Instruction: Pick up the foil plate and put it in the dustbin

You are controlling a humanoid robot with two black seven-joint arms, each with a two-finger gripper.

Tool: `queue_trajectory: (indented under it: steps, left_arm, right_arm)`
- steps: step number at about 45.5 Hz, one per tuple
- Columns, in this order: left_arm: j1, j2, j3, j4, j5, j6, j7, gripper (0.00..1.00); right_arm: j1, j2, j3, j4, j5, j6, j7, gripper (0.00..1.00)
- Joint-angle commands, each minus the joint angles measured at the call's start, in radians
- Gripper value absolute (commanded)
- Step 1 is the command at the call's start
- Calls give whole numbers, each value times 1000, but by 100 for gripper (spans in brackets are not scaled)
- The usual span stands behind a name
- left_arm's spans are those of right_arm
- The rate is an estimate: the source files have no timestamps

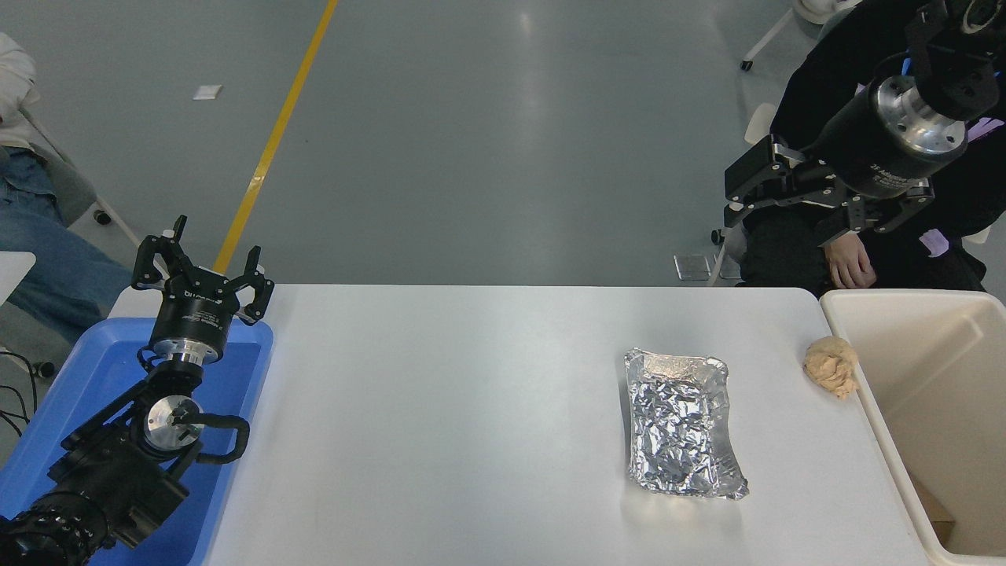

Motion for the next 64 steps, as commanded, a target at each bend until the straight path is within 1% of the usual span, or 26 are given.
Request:
queue_trajectory:
  steps: [1,51,64]
  left_arm:
    - [0,0,0,0,0,0,1,99]
    - [0,0,0,0,0,0,1,99]
    - [0,0,0,0,0,-2,1,99]
  right_arm:
    - [8,-9,3,0,0,0,0,100]
    - [8,-14,0,0,0,0,0,100]
    - [-41,-12,-8,0,0,0,0,100]
